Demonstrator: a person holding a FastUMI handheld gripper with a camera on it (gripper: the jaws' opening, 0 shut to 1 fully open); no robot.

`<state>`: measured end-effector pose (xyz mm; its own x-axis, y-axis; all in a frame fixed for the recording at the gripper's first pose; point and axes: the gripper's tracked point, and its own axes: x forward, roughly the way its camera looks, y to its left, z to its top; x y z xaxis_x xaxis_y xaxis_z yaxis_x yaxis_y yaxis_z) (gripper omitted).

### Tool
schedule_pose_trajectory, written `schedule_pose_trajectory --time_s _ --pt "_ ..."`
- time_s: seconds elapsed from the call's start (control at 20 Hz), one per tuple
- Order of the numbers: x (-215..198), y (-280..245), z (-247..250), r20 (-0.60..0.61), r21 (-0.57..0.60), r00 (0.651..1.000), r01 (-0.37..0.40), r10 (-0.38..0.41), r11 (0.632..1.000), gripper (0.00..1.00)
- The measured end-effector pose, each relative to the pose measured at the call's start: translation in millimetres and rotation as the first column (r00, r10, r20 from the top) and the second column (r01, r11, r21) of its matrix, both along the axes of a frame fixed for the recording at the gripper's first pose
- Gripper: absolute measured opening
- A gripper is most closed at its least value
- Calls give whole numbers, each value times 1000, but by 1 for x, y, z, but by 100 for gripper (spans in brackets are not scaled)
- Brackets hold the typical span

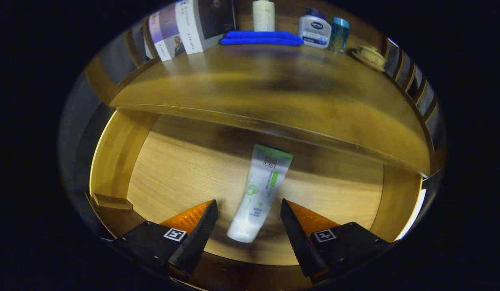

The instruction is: Pull open the drawer, take out the items inside it, and place them on the countertop above the cabinet.

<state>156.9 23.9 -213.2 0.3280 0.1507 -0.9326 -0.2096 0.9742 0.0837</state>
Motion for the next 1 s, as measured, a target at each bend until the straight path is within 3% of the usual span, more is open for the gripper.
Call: schedule_pose_trajectory --time_s 0.05,0.25,0.4,0.45,0.55,0.7,0.8,1.0 --pt "-3 1 -4 -24 -3 1000 -4 4 1000 98" --pt "-1 -7 -20 -44 -68 999 12 -15 998 68" --pt "-2 -6 -18 -36 -33 999 30 -31 999 47" --pt "-1 -8 -17 -32 -32 999 23 -24 999 47" --pt "1 -5 -16 -20 11 997 71 -71 997 37" --pt "-3 -5 -12 -26 65 996 87 -85 994 36" --pt "-5 -10 -4 18 46 998 57 -58 997 36" --pt "-20 -14 31 90 127 995 41 -53 991 36"
